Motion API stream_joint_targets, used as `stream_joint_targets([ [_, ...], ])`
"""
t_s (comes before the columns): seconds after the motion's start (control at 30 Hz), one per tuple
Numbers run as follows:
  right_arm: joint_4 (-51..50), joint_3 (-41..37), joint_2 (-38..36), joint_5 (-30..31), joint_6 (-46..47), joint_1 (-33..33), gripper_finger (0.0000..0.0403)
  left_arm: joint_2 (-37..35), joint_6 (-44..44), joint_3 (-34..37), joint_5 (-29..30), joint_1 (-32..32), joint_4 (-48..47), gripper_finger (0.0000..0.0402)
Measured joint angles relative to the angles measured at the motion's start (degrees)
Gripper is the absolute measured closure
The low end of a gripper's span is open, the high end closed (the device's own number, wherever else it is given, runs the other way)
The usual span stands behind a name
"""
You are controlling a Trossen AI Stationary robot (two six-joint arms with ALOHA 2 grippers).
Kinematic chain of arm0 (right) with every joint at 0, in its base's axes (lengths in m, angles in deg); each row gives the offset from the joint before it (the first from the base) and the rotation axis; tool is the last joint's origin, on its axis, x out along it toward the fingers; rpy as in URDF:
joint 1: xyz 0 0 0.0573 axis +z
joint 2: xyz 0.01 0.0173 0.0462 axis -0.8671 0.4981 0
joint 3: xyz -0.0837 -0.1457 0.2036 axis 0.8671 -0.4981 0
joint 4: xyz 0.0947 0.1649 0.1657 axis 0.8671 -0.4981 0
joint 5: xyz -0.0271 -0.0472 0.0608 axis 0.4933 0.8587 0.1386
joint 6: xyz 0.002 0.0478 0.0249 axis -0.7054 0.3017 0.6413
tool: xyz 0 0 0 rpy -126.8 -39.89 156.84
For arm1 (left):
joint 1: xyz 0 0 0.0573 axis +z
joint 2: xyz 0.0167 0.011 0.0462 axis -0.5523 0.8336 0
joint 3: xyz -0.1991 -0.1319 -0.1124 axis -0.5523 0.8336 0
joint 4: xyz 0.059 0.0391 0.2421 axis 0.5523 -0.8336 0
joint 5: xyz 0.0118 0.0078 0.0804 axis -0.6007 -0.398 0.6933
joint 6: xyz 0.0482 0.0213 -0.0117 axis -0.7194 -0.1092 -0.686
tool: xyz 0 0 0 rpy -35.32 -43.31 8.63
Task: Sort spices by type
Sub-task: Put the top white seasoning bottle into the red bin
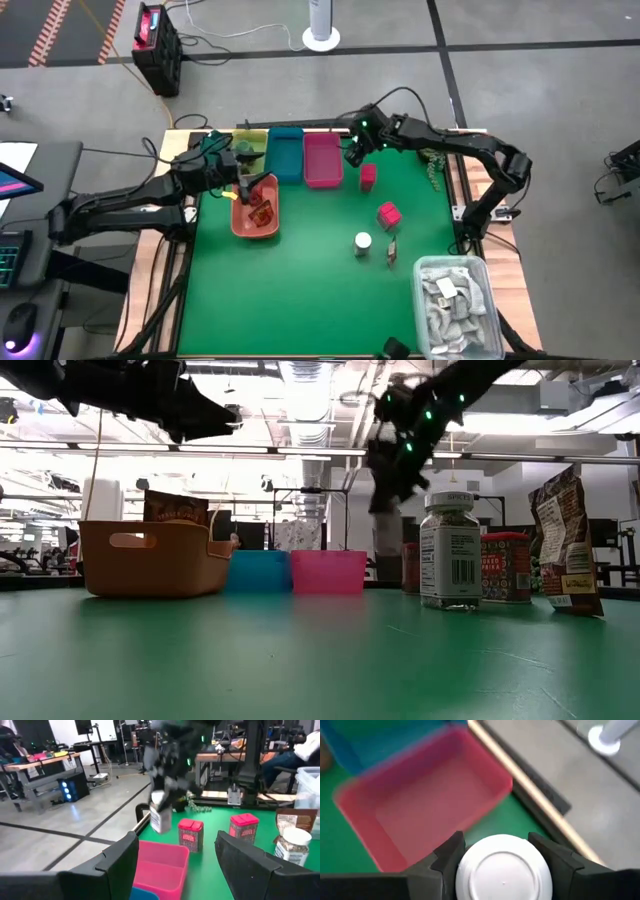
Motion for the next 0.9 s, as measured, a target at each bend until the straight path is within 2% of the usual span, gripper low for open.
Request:
stream_joint_targets([
  [0.23,0.49,7.55,0.24,-1.33,-3.58,5.33,0.0185,-3.00,0.09,0.02,2.16,0.00,-2.18,0.0150],
  [0.47,3.45,9.10,0.57,-1.44,-4.48,9.00,0.0185,-3.41,0.29,0.02,2.60,0.00,-1.87,0.0150],
  [0.67,6.45,9.19,2.62,-1.49,-2.96,8.67,0.0185,-3.41,1.22,0.02,2.62,0.00,-0.17,0.0150],
  [0.9,10.45,9.88,11.50,-2.87,-2.00,5.97,0.0185,-3.28,1.10,0.02,2.69,-0.07,1.13,0.0150],
])
